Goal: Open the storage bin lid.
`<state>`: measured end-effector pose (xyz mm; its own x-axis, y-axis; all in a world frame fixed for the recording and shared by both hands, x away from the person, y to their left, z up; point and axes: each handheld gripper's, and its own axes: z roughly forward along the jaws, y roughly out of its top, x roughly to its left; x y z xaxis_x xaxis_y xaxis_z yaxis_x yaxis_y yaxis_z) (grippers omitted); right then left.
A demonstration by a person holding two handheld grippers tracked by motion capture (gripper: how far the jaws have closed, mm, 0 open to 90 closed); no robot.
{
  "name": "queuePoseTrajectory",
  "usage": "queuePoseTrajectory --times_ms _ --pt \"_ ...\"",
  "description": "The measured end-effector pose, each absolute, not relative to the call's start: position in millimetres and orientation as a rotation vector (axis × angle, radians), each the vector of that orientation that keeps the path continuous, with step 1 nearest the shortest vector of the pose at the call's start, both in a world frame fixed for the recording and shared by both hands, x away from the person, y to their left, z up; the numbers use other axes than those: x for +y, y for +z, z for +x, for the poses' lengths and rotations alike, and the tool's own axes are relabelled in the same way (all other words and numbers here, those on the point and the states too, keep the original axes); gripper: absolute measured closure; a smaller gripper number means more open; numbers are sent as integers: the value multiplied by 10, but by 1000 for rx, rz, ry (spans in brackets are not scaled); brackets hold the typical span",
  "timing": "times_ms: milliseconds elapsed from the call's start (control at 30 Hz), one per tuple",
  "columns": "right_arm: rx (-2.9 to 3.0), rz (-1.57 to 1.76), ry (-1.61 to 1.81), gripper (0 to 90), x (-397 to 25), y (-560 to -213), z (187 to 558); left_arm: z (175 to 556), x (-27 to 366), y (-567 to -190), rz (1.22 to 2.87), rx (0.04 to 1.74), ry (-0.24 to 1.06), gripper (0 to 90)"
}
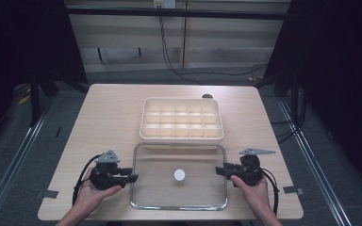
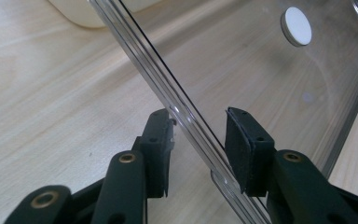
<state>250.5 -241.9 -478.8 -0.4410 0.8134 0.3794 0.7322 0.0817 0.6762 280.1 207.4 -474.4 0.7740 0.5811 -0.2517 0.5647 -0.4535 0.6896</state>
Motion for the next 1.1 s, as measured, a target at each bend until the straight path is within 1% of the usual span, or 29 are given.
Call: queuePoseTrajectory --times_ms 167,467,567,800,967,1000,1067,1100 --pt "2235 1624 1252 517 -2398 -4844 2521 2866 2111 -4841 2123 882 -61 610" --pt "2228 1611 1193 484 -2361 -4896 2542 2874 2090 -4866 2140 885 -58 588" --pt "2227 1610 1174 480 -2355 -4919 2549 2877 2075 -4883 2147 887 -59 564" --pt "2228 1635 1123 477 -2329 -4971 2572 2923 2074 -4942 2154 930 -118 544" --pt "2217 1645 1123 470 -2335 -4971 2575 2946 2051 -4953 2142 929 -96 535" --pt "2217 1641 1127 468 -2333 -4971 2574 2934 2050 -4947 2155 920 -84 522" --pt "2219 1612 1127 437 -2329 -4972 2575 2908 2041 -4937 2181 920 -10 485" --pt "2219 1612 1127 437 -2329 -4972 2575 2908 2041 -4937 2181 920 -10 475"
